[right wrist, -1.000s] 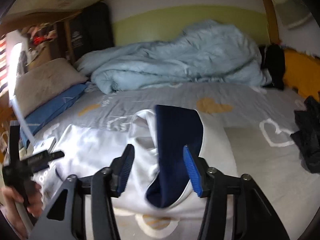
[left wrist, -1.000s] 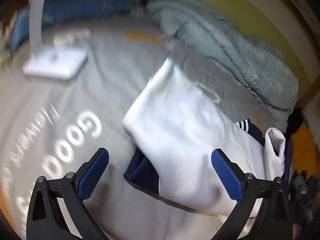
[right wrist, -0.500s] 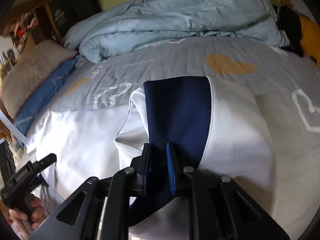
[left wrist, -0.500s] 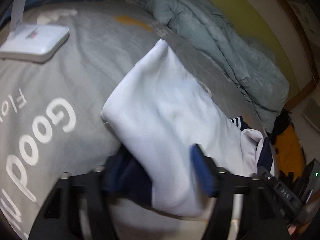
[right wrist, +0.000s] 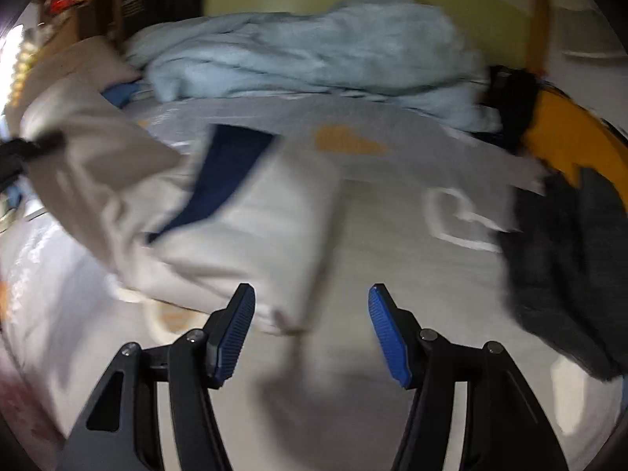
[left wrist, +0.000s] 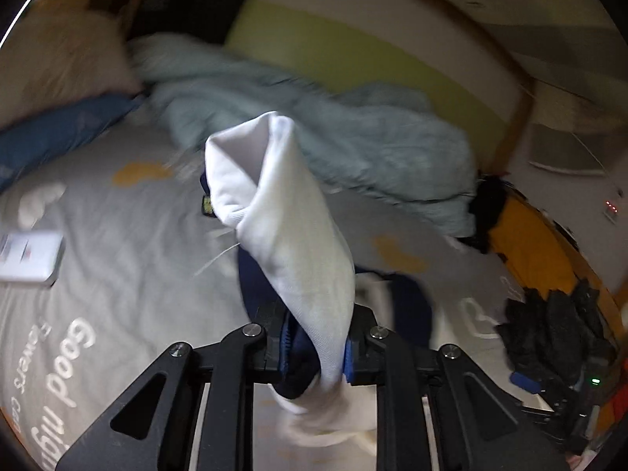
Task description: Fold large clothes
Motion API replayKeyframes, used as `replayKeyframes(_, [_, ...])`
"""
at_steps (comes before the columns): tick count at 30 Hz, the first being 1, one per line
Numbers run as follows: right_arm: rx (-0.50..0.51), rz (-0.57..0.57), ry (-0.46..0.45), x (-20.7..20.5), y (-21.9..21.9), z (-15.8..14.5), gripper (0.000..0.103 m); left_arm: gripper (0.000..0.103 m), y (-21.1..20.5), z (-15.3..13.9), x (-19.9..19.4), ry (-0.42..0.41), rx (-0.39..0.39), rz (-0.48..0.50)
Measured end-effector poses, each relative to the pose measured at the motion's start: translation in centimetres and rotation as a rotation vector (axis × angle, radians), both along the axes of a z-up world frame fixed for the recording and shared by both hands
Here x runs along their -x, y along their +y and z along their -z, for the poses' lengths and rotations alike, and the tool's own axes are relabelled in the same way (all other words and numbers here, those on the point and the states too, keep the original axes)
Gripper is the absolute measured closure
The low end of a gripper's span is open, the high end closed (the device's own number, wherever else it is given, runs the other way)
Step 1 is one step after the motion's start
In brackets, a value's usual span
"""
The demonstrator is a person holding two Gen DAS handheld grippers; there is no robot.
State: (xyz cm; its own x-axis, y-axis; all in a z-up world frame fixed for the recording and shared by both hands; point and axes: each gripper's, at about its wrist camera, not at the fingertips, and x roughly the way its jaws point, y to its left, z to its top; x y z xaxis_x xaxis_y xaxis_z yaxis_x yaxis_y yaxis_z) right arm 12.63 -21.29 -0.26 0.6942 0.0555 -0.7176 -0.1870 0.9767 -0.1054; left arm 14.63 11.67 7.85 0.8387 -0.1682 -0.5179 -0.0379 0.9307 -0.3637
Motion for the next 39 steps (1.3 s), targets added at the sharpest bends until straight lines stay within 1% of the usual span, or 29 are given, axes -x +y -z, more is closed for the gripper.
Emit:
replayKeyframes(2, [-0.059,0.063,0.02,-0.5,-2.2,-0.2,0.045,0.085,-3.5,-1.4,-0.4,-0.019,-0.033,0.052])
replayKeyframes(4, [-0.116,0.083,0.047,-1.0,-3.6,-0.7,0.045,0.085,-8.1,-2.2,-1.0,-0.025,-0.119,0.115])
replayKeyframes(6, [-0.154,0.097,0.044,-1.3,-4.5,-1.4,0.045,0.085,-11.8,-1.9,-1.7,-0.011,-0.171,0.165])
replayKeyframes(7, [-0.161,0.102,0.034,-1.3,-4.8,-1.7,0.045,0.085,-13.7,-1.2,-2.3,0.008,-0.178,0.196])
replayKeyframes(9, [-0.135,0.126,-0.011,-1.1,-5.3,-2.4,0.044,0.086,-16.5,0.8,-3.2,0.065,-0.152,0.254])
replayKeyframes(10, [-0.092,0.154,-0.04,-1.0,-5.6,-2.6,0.042,0.086,-17.9,2.1,-3.8,0.107,-0.146,0.284])
replayKeyframes(11, [-0.029,0.201,-0.067,-1.3,-6.0,-2.6,0.041,0.086,-19.1,3.6,-4.2,0.151,-0.149,0.315])
replayKeyframes(12, [0.006,0.248,-0.076,-1.7,-6.7,-2.7,0.041,0.086,-20.1,5.3,-4.7,0.192,-0.153,0.335])
replayKeyframes(13, [-0.013,0.278,-0.066,-1.8,-7.7,-2.8,0.041,0.086,-20.7,6.5,-4.8,0.202,-0.161,0.335])
replayKeyframes(14, [-0.061,0.292,-0.049,-1.8,-8.7,-2.9,0.04,0.085,-21.1,6.9,-4.7,0.187,-0.17,0.329])
replayKeyframes(15, [-0.124,0.299,-0.028,-2.0,-9.7,-3.1,0.04,0.084,-21.3,6.9,-4.4,0.157,-0.184,0.321])
replayKeyframes(16, [-0.193,0.301,-0.007,-2.0,-10.7,-3.4,0.04,0.082,-21.2,6.8,-4.1,0.143,-0.18,0.325])
replayKeyframes(17, [-0.254,0.299,0.01,-2.0,-11.5,-3.6,0.04,0.076,-21.1,6.8,-4.0,0.139,-0.153,0.341])
replayKeyframes(18, [-0.289,0.301,0.015,-2.0,-11.9,-3.8,0.04,0.071,-20.9,6.7,-3.7,0.136,-0.113,0.375])
replayKeyframes(19, [-0.302,0.314,0.006,-1.9,-12.2,-4.0,0.041,0.07,-20.8,6.7,-3.6,0.135,-0.096,0.406])
replayKeyframes(20, [-0.3,0.333,-0.01,-1.8,-12.1,-4.1,0.041,0.07,-21.2,6.4,-3.2,0.132,-0.107,0.437])
replayKeyframes(22, [-0.264,0.363,-0.048,-1.5,-11.9,-4.4,0.041,0.07,-21.4,6.0,-1.7,0.113,-0.149,0.469])
replayKeyframes(23, [-0.247,0.366,-0.063,-1.5,-11.6,-4.6,0.041,0.07,-21.0,5.8,-0.9,0.106,-0.146,0.492])
replayKeyframes(25, [-0.214,0.363,-0.1,-1.0,-10.9,-4.9,0.041,0.069,-20.5,5.6,0.5,0.118,-0.072,0.576])
replayKeyframes(26, [-0.203,0.355,-0.113,-0.7,-10.9,-5.1,0.041,0.067,-20.1,5.5,1.2,0.126,-0.053,0.589])
replayKeyframes(28, [-0.176,0.332,-0.15,-0.4,-10.2,-5.3,0.041,0.069,-19.6,5.4,2.6,0.127,-0.085,0.549])
replayKeyframes(31, [-0.136,0.275,-0.218,0.4,-8.8,-5.9,0.041,0.069,-17.7,4.7,4.4,0.082,-0.078,0.501])
replayKeyframes(33, [-0.173,0.191,-0.221,0.6,-7.9,-6.0,0.041,0.068,-15.9,3.9,5.1,0.051,-0.095,0.443])
replayKeyframes(34, [-0.211,0.138,-0.207,0.7,-7.5,-6.0,0.041,0.066,-15.0,3.6,5.4,0.038,-0.111,0.414])
replayKeyframes(35, [-0.253,0.079,-0.187,0.7,-7.0,-6.0,0.041,0.061,-13.7,3.3,5.5,0.029,-0.133,0.375])
replayKeyframes(36, [-0.283,0.033,-0.171,0.6,-6.5,-5.9,0.041,0.05,-12.7,3.1,5.3,0.025,-0.145,0.344])
replayKeyframes(37, [-0.29,0.016,-0.167,0.6,-6.1,-5.8,0.041,0.045,-11.5,2.9,4.9,0.023,-0.146,0.305])
replayKeyframes(38, [-0.281,0.009,-0.174,0.7,-5.4,-5.6,0.04,0.043,-10.5,3.0,4.1,0.029,-0.142,0.27])
replayKeyframes(39, [-0.269,0.003,-0.182,0.7,-4.6,-5.6,0.039,0.043,-9.6,3.2,3.6,0.051,-0.146,0.25])
